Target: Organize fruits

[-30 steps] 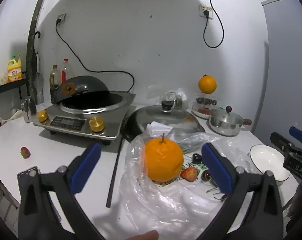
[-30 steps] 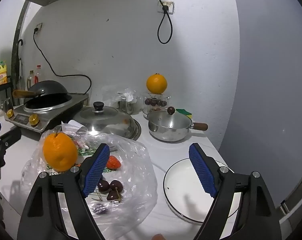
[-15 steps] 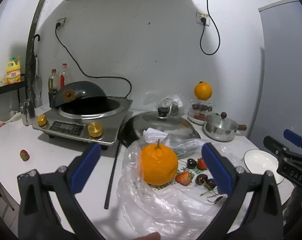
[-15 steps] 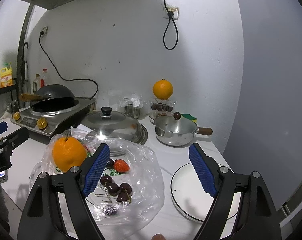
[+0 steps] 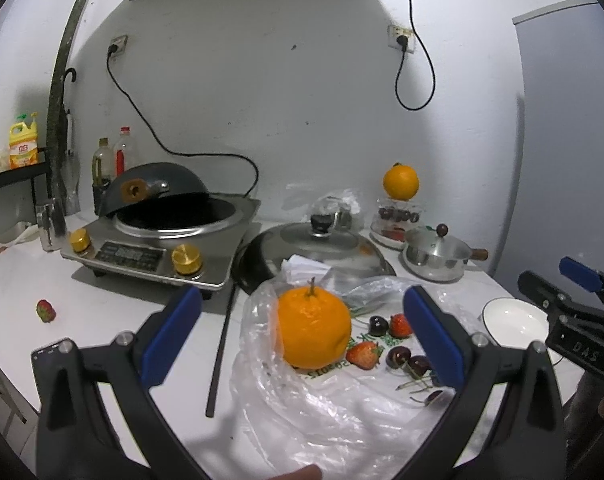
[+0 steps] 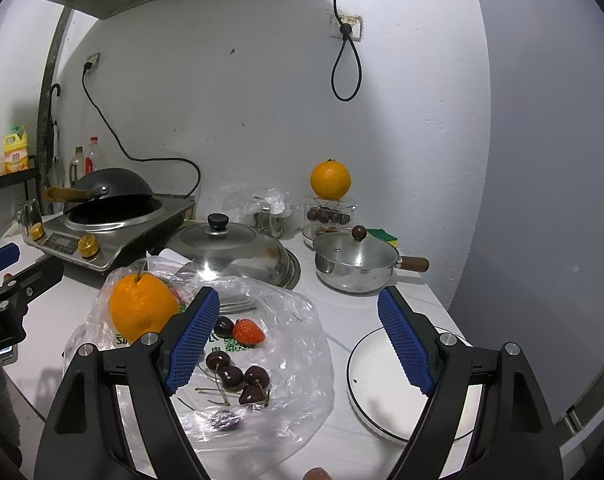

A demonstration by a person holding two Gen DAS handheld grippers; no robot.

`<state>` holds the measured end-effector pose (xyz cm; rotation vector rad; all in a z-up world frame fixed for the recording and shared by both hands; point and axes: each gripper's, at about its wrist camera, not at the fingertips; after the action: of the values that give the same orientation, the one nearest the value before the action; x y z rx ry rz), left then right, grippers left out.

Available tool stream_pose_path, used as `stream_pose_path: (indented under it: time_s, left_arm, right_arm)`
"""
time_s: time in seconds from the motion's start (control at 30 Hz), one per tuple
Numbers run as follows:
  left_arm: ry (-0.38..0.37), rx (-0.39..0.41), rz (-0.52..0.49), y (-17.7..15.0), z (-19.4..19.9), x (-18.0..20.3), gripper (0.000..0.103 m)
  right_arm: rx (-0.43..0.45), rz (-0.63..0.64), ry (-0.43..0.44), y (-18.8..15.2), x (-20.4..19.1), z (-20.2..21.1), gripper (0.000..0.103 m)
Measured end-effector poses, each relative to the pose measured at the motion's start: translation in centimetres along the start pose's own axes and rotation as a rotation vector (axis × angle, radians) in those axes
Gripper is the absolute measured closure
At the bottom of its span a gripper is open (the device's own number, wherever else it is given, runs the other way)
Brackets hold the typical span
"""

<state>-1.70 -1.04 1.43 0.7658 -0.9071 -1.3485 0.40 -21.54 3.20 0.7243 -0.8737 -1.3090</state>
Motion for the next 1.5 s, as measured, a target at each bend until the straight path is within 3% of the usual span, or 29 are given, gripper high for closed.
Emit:
stream_pose_path:
  time_s: [1.5]
  left_arm:
    - [-0.003,-0.017,0.000,-0.2,-0.4,-1.5,0.001]
  right_arm:
    - [-0.010,0.017,0.004,0.3,-1.3,-0.6,0.019]
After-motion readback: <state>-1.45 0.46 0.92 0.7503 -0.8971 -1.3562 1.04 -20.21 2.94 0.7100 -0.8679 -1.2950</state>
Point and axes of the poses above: each gripper's, at about its wrist camera, not at the fingertips, and z roughly against the way its jaws point, x to its right, y to its top, and after that the axes turned 11 degrees about -x, right-handed
